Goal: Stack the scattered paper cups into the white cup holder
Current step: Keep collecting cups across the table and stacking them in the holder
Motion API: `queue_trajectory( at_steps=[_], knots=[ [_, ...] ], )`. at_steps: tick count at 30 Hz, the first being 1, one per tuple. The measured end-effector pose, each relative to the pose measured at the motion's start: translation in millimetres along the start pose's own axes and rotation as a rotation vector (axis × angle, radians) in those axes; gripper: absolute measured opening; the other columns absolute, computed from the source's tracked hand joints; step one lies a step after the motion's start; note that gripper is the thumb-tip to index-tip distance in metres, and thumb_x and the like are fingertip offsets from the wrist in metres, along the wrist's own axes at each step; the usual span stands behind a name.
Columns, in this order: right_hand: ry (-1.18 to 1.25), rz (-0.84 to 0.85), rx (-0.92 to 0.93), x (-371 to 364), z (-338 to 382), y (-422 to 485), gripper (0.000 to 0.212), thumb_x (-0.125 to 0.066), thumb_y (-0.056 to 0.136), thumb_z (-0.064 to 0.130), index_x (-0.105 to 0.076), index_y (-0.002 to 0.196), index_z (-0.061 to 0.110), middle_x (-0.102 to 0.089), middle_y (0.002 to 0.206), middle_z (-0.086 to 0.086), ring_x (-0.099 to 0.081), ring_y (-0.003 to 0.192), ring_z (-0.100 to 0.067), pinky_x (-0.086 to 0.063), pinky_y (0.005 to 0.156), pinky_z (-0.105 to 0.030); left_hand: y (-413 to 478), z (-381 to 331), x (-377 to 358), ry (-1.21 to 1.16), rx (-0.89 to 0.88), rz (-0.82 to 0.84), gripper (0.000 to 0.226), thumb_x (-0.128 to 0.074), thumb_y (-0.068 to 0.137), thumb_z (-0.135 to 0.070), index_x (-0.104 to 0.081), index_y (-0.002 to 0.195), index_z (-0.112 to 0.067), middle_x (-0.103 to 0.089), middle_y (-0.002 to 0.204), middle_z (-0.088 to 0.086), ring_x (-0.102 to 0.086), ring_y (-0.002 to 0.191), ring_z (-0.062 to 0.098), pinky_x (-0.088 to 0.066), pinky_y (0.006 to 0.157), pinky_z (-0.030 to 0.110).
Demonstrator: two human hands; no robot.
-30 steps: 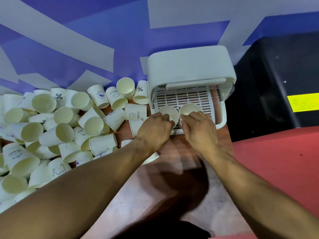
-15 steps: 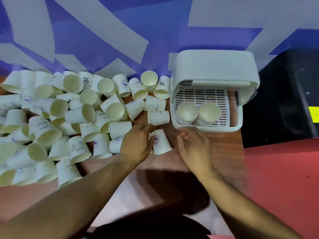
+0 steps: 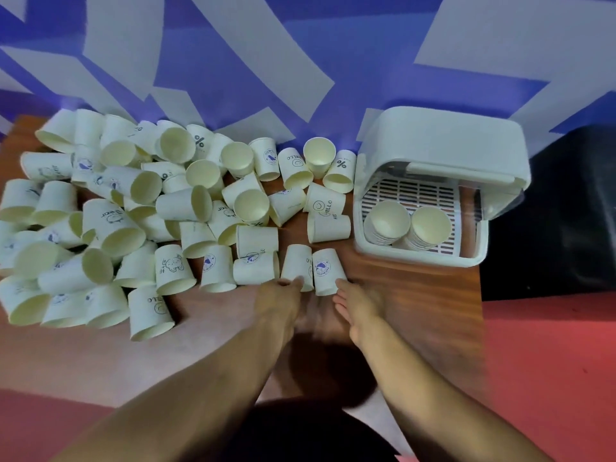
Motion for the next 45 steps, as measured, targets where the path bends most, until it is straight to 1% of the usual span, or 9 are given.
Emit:
queue_trajectory(
  at_steps=[5, 9, 14, 17, 20, 23, 31, 41, 45],
  knots=[
    [0.215, 0.015, -0.141, -14.6, -3.5, -0.7, 0.012, -0.065, 0.088, 0.009, -0.061, 0.098, 0.005, -0.063, 0.084, -0.010, -0.060, 0.075, -0.019, -0.049, 0.080, -0.032, -1.6, 10.2, -7.2, -0.385, 0.204, -0.004, 0.019, -0.074, 0.085, -0.016, -0.064, 0.086, 0.000, -0.068, 0.076, 0.011, -0.062, 0.053, 0.018, -0.048, 0.041, 0.021],
    [0.319, 0.023, -0.192, -16.3, -2.3, -2.6, 0.008, -0.062, 0.087, -0.002, -0.060, 0.095, -0.001, -0.065, 0.098, -0.017, -0.063, 0.087, -0.022, -0.051, 0.082, -0.031, -7.7, 7.2, -6.3, -0.466, 0.255, -0.002, 0.014, -0.072, 0.085, -0.007, -0.060, 0.078, -0.006, -0.063, 0.061, 0.006, -0.054, 0.037, 0.009, -0.043, 0.037, 0.016],
    [0.322, -0.050, -0.139, 2.0, 8.1, -5.3, 0.014, -0.065, 0.084, 0.001, -0.063, 0.096, 0.005, -0.066, 0.086, -0.009, -0.063, 0.072, -0.015, -0.050, 0.066, -0.026, -22.6, -0.4, -0.7, -0.467, 0.188, -0.012, 0.014, -0.073, 0.082, -0.002, -0.059, 0.083, -0.003, -0.062, 0.063, 0.010, -0.052, 0.034, 0.011, -0.037, 0.036, 0.014],
    [0.349, -0.126, 0.033, 23.9, 28.6, -19.2, 0.016, -0.066, 0.080, 0.000, -0.059, 0.075, 0.013, -0.063, 0.077, -0.010, -0.057, 0.066, -0.018, -0.046, 0.056, -0.025, -33.9, -15.2, 8.0, -0.384, 0.034, -0.100, 0.016, -0.073, 0.078, -0.007, -0.059, 0.087, -0.006, -0.065, 0.071, 0.009, -0.062, 0.060, 0.021, -0.045, 0.052, 0.024],
    [0.329, -0.099, 0.287, 47.5, 55.2, -41.8, 0.023, -0.064, 0.081, 0.000, -0.063, 0.065, 0.016, -0.064, 0.078, -0.012, -0.058, 0.073, -0.023, -0.047, 0.062, -0.033, -60.5, -48.3, 13.8, -0.204, -0.240, -0.154, 0.015, -0.064, 0.081, -0.004, -0.052, 0.086, -0.011, -0.058, 0.074, 0.000, -0.056, 0.069, 0.019, -0.042, 0.054, 0.012],
    [0.094, -0.135, 0.629, 77.7, 93.0, -77.9, 0.014, -0.064, 0.086, 0.002, -0.068, 0.076, 0.010, -0.061, 0.073, -0.006, -0.055, 0.069, -0.014, -0.044, 0.066, -0.030, -93.6, -86.4, 9.0, -0.072, -0.564, -0.106, 0.018, -0.061, 0.082, -0.002, -0.052, 0.091, -0.014, -0.056, 0.077, -0.010, -0.055, 0.069, 0.005, -0.040, 0.062, 0.006],
    [-0.568, -0.468, 1.352, 129.9, 172.7, -110.6, 0.009, -0.063, 0.089, 0.013, -0.068, 0.096, 0.009, -0.063, 0.085, -0.002, -0.058, 0.073, -0.019, -0.045, 0.067, -0.031, -141.8, -156.0, -38.6, 0.191, -1.104, -0.003, 0.015, -0.064, 0.085, -0.021, -0.059, 0.099, -0.027, -0.064, 0.085, -0.012, -0.062, 0.081, 0.006, -0.053, 0.076, 0.037],
    [-1.019, -0.454, 1.429, 108.6, 186.0, -68.5, 0.013, -0.064, 0.078, 0.010, -0.070, 0.089, 0.007, -0.060, 0.077, -0.009, -0.058, 0.068, -0.035, -0.049, 0.062, -0.043, -157.5, -181.2, -113.6, 0.791, -1.540, 0.023, 0.021, -0.066, 0.081, -0.007, -0.064, 0.100, -0.016, -0.067, 0.088, 0.002, -0.060, 0.075, 0.027, -0.050, 0.062, 0.038],
    [-1.161, -0.388, 1.321, 99.7, 181.4, -45.6, 0.008, -0.062, 0.082, 0.012, -0.069, 0.085, 0.010, -0.057, 0.074, -0.006, -0.057, 0.069, -0.032, -0.047, 0.079, -0.052, -142.2, -175.5, -129.1, 0.975, -1.570, 0.030, 0.021, -0.068, 0.077, -0.005, -0.064, 0.095, -0.017, -0.066, 0.079, 0.003, -0.058, 0.066, 0.030, -0.047, 0.058, 0.035]
  ],
)
Point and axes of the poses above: each hand's wrist, its own y-axis towards the middle knuckle, its own x-axis out of the back of the hand, z = x × y, the point moved 7 cm from there along y, towards the middle knuckle
